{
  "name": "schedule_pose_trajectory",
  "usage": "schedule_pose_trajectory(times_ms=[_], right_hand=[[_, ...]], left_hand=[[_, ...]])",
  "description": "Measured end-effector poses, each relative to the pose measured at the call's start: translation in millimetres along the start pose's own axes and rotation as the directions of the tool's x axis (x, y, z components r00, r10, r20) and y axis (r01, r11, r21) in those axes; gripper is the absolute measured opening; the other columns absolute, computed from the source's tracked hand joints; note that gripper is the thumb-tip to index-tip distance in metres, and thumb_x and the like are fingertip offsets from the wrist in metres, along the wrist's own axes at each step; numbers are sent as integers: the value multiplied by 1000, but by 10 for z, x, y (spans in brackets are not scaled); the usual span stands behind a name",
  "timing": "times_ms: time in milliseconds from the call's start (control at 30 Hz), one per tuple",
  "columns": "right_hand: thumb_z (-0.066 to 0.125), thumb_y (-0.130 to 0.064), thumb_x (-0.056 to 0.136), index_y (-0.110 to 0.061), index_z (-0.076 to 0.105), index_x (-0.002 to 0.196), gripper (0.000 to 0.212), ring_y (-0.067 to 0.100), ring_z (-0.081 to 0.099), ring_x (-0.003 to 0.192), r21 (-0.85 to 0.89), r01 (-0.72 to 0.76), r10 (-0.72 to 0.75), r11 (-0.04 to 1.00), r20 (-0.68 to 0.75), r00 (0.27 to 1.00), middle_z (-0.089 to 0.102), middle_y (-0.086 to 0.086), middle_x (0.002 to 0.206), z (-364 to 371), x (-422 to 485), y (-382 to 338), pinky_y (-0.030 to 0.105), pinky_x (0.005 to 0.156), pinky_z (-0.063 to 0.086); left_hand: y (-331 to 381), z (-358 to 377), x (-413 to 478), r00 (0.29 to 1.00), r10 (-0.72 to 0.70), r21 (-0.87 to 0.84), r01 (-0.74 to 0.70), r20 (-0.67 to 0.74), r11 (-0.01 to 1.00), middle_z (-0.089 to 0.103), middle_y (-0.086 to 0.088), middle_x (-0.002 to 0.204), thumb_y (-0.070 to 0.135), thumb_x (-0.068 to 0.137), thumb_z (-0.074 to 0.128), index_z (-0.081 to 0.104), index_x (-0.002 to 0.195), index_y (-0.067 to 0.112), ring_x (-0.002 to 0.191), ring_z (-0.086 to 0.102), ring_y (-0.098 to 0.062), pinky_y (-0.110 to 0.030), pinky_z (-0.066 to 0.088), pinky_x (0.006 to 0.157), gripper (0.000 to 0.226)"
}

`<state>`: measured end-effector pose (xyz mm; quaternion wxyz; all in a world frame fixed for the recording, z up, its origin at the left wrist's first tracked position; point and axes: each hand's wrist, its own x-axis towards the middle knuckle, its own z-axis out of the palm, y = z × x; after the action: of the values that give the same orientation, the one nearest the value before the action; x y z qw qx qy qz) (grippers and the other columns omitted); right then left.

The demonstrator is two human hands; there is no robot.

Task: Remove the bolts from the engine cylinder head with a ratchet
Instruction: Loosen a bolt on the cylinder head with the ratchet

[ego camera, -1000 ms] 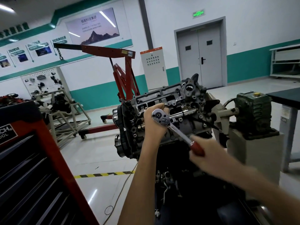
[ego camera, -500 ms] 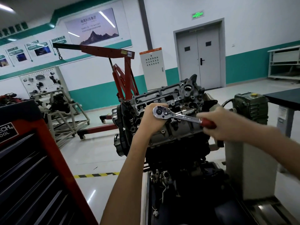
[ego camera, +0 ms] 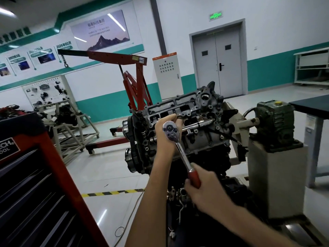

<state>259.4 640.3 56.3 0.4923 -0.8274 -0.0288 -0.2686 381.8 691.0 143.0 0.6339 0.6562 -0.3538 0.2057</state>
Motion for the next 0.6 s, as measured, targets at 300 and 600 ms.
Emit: schedule_pose_trajectory(times_ms=[300, 600], right_hand=[[60, -19, 81, -23, 58, 92, 12, -2, 52, 50, -782, 286, -171, 554, 230, 958, 53, -10, 58, -1389, 701, -115, 12, 43, 38], [60, 0, 79, -19, 45, 66, 28, 2, 39, 38, 282, -113, 145, 953, -93, 985, 44, -6, 45, 347, -126, -73, 15, 39, 35]], left_hand=[[32, -40, 49, 975, 102, 125, -128, 196, 984, 34, -5, 50, 9, 72, 52, 39, 49, 6, 54, 31, -14, -33, 24, 51, 27], [-61, 144, 15, 999, 43, 42, -42, -10, 998, 30, -4, 54, -1, 81, 58, 39, 53, -4, 53, 29, -12, -27, 23, 51, 34]])
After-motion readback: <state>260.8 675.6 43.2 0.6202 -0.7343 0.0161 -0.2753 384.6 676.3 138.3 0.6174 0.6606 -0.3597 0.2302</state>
